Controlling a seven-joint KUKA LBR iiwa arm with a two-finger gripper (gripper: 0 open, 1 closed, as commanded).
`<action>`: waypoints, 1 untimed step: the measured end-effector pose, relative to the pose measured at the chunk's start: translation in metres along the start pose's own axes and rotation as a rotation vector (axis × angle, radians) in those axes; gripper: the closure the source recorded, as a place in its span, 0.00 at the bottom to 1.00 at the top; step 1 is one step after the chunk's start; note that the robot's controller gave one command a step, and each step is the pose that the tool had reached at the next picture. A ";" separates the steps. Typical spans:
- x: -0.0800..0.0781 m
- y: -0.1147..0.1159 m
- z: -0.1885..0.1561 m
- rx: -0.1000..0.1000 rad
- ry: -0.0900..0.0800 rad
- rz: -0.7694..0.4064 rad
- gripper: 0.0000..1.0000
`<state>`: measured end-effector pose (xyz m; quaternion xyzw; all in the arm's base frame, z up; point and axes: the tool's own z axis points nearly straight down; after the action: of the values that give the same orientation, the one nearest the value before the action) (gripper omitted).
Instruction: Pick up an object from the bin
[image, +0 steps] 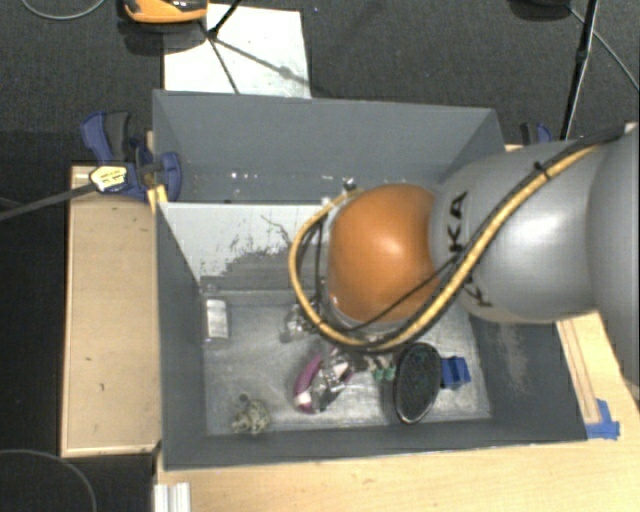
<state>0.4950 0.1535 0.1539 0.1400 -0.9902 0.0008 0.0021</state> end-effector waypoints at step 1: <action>0.011 -0.067 0.083 -0.002 -0.013 -0.174 0.00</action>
Offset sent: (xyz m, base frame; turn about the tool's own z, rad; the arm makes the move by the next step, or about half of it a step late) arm 0.0058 -0.0677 -0.0839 -0.1774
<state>0.5029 0.0856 0.0711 0.2255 -0.9742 -0.0015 -0.0041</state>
